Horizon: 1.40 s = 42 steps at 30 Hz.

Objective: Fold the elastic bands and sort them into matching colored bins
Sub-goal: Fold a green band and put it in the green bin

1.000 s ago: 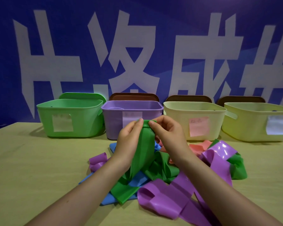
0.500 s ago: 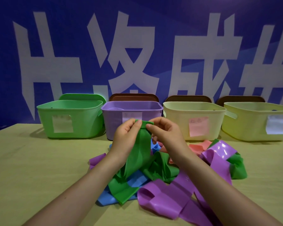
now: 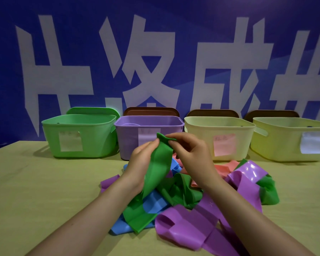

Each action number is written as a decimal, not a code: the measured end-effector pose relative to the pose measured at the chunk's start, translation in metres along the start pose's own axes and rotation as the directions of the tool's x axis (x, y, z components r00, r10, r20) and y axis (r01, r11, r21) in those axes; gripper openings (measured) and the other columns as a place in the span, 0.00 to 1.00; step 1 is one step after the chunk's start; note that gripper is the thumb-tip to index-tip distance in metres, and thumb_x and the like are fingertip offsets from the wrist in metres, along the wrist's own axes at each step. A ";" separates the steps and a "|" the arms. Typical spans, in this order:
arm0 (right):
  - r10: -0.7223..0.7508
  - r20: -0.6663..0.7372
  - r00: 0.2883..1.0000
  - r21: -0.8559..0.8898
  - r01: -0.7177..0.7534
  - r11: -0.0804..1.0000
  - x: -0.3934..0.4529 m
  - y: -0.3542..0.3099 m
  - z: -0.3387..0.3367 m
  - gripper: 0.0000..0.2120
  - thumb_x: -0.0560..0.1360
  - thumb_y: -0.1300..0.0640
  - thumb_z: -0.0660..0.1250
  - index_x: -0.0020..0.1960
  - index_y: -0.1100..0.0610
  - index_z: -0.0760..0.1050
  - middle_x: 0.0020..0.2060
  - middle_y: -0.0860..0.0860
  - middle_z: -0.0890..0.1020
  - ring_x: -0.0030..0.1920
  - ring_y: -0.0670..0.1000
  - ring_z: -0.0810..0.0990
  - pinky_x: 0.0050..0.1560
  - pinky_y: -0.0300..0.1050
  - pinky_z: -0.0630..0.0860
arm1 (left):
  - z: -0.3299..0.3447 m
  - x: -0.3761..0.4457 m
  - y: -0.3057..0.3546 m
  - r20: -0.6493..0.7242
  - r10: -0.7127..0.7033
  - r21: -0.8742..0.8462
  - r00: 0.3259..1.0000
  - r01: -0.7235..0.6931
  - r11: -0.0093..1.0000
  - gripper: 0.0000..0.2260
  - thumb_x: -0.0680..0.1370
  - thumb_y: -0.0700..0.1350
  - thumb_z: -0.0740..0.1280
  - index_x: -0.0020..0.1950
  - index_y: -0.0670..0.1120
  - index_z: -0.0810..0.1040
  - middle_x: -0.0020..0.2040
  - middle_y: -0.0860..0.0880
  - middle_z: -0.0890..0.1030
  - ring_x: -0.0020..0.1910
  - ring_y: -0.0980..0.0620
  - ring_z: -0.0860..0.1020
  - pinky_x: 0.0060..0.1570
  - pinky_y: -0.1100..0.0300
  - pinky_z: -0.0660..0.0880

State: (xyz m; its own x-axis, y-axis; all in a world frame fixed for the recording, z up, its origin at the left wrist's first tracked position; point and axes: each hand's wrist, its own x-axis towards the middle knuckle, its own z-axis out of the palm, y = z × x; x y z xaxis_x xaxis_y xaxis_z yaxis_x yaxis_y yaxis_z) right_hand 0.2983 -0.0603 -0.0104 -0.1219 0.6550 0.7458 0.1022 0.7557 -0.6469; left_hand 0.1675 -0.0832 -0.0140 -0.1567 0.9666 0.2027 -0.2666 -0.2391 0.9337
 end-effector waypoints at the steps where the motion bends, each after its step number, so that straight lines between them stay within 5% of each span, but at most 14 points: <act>1: -0.061 0.014 0.998 -0.067 0.062 0.996 0.000 0.002 -0.001 0.09 0.75 0.66 0.68 0.49 0.56 0.83 0.40 0.49 0.82 0.37 0.43 0.80 0.41 0.35 0.75 | 0.000 0.000 0.001 0.000 -0.021 -0.030 1.000 0.021 0.999 0.13 0.80 0.45 0.61 0.55 0.38 0.81 0.51 0.37 0.83 0.51 0.40 0.81 0.56 0.49 0.75; 7: -0.276 0.145 0.950 -0.270 0.307 0.913 0.005 0.010 -0.007 0.09 0.74 0.62 0.66 0.51 0.57 0.83 0.40 0.48 0.78 0.38 0.44 0.75 0.42 0.29 0.70 | -0.002 0.001 0.001 0.104 -0.056 -0.112 0.993 0.068 0.991 0.19 0.82 0.49 0.55 0.46 0.41 0.81 0.40 0.42 0.83 0.36 0.49 0.82 0.38 0.62 0.79; 10: -0.261 0.181 0.948 -0.263 0.303 0.916 0.005 0.011 -0.007 0.10 0.74 0.62 0.65 0.52 0.57 0.83 0.39 0.44 0.75 0.38 0.43 0.76 0.42 0.30 0.69 | -0.004 0.003 0.000 0.065 0.027 -0.010 0.997 -0.027 1.000 0.14 0.81 0.49 0.59 0.53 0.42 0.82 0.49 0.43 0.84 0.50 0.49 0.83 0.53 0.59 0.77; 16: 0.138 0.124 0.983 0.148 -0.156 0.977 0.000 -0.007 -0.001 0.09 0.79 0.60 0.63 0.56 0.55 0.79 0.36 0.48 0.79 0.34 0.43 0.77 0.40 0.35 0.75 | -0.003 0.002 0.000 0.005 0.164 0.069 0.987 -0.164 0.984 0.08 0.81 0.41 0.61 0.49 0.45 0.80 0.39 0.54 0.85 0.40 0.60 0.82 0.38 0.70 0.75; 20: 0.320 0.110 0.941 0.169 -0.335 0.927 0.001 -0.008 0.004 0.06 0.77 0.57 0.67 0.43 0.54 0.80 0.25 0.45 0.77 0.27 0.42 0.74 0.29 0.31 0.71 | -0.003 0.003 -0.004 0.019 0.241 0.150 0.970 -0.241 0.959 0.09 0.81 0.41 0.61 0.48 0.46 0.80 0.39 0.52 0.84 0.40 0.58 0.81 0.39 0.68 0.75; 28: 0.273 0.070 0.960 0.111 -0.279 0.954 0.003 -0.002 0.004 0.07 0.76 0.63 0.68 0.39 0.62 0.79 0.25 0.47 0.75 0.26 0.42 0.71 0.31 0.36 0.70 | 0.001 -0.003 -0.003 0.051 0.236 0.221 0.971 -0.241 0.945 0.11 0.81 0.43 0.61 0.44 0.46 0.80 0.37 0.55 0.83 0.40 0.62 0.79 0.44 0.70 0.74; 32: 0.267 0.100 0.958 0.101 -0.277 0.956 0.003 -0.005 0.003 0.07 0.76 0.63 0.68 0.40 0.63 0.78 0.23 0.45 0.74 0.25 0.42 0.71 0.29 0.34 0.69 | 0.000 -0.002 -0.002 0.041 0.256 0.203 0.966 -0.259 0.944 0.13 0.79 0.47 0.65 0.48 0.36 0.79 0.43 0.39 0.79 0.45 0.47 0.75 0.48 0.52 0.71; 37: 0.385 0.121 0.915 0.249 -0.404 0.880 0.000 -0.011 0.004 0.10 0.76 0.62 0.67 0.36 0.57 0.77 0.22 0.47 0.73 0.24 0.42 0.70 0.25 0.31 0.67 | -0.002 -0.001 -0.001 0.043 0.347 0.271 0.937 -0.345 0.899 0.14 0.81 0.44 0.63 0.47 0.32 0.75 0.44 0.28 0.76 0.41 0.46 0.73 0.44 0.53 0.70; 42: 0.405 0.179 0.897 0.271 -0.440 0.856 -0.003 -0.021 0.005 0.09 0.76 0.63 0.67 0.38 0.57 0.75 0.25 0.49 0.72 0.23 0.41 0.70 0.22 0.27 0.63 | -0.005 0.001 -0.001 0.006 0.307 0.253 0.952 -0.298 0.920 0.12 0.81 0.44 0.62 0.44 0.39 0.78 0.36 0.46 0.81 0.37 0.56 0.77 0.39 0.67 0.73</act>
State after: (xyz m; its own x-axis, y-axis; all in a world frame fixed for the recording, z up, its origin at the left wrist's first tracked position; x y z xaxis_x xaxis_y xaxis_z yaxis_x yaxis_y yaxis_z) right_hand 0.2912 -0.0781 -0.0004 -0.2443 0.8928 0.3785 -0.1259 0.3578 -0.9253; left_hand 0.1630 -0.0820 -0.0163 -0.2254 0.8471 0.4813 0.0418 -0.4851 0.8735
